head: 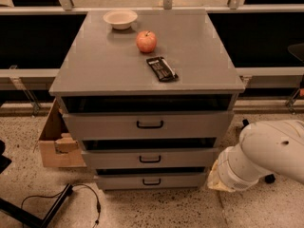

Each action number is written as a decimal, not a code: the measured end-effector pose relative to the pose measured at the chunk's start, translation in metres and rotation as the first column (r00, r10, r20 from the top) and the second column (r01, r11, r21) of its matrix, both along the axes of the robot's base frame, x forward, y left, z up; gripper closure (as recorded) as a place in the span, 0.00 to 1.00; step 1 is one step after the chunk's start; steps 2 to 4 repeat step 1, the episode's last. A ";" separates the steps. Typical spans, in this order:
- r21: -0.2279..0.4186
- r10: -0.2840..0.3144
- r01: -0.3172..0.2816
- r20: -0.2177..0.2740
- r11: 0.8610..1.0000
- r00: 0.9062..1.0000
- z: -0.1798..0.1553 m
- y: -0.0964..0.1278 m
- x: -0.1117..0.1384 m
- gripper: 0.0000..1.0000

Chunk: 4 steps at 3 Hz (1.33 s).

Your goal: Close middle drawer

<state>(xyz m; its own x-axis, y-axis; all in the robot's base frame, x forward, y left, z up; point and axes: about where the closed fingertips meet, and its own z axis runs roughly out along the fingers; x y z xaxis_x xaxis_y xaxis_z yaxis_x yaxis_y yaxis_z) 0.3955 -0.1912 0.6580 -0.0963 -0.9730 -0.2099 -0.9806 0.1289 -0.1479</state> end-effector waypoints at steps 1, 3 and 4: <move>0.000 -0.001 0.001 0.000 1.000 1.000 -0.001 0.000 0.000 0.61; 0.000 -0.001 0.001 0.000 1.000 1.000 -0.001 0.000 0.000 0.61; 0.000 -0.001 0.001 0.000 1.000 1.000 -0.001 0.000 0.000 0.61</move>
Offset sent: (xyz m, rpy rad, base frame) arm 0.0000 0.0000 0.0000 0.0000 0.0000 0.0000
